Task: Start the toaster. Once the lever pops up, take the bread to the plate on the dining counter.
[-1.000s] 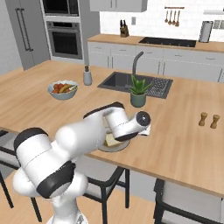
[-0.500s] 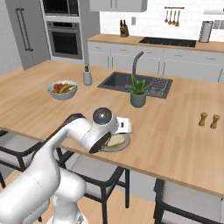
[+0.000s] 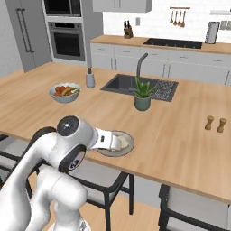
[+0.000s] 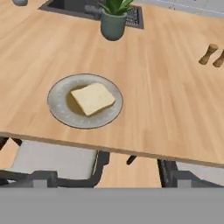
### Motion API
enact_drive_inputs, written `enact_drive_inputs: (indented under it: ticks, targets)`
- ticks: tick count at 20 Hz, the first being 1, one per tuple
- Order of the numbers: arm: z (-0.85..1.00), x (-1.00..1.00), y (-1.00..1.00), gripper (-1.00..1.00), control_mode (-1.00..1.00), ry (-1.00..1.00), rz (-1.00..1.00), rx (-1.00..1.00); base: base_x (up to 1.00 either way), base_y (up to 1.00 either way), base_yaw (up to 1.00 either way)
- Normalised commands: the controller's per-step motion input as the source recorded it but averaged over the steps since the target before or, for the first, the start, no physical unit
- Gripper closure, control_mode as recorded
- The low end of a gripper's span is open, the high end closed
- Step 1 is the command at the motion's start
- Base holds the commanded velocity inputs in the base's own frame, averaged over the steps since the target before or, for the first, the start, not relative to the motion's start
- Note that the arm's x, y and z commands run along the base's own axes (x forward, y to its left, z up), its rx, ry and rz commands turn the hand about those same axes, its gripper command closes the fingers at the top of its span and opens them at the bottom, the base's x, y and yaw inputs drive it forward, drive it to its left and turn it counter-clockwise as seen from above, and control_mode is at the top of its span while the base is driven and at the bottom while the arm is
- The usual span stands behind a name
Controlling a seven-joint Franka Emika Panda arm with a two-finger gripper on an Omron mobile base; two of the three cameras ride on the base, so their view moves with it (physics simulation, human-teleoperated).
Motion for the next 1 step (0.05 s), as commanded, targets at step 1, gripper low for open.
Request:
enact_drive_inputs:
  ticks: [1]
  targets:
    - [0.22,-1.0,0.25,-1.0,-1.0,-0.11,-0.13,0.0,0.0,0.0,0.0]
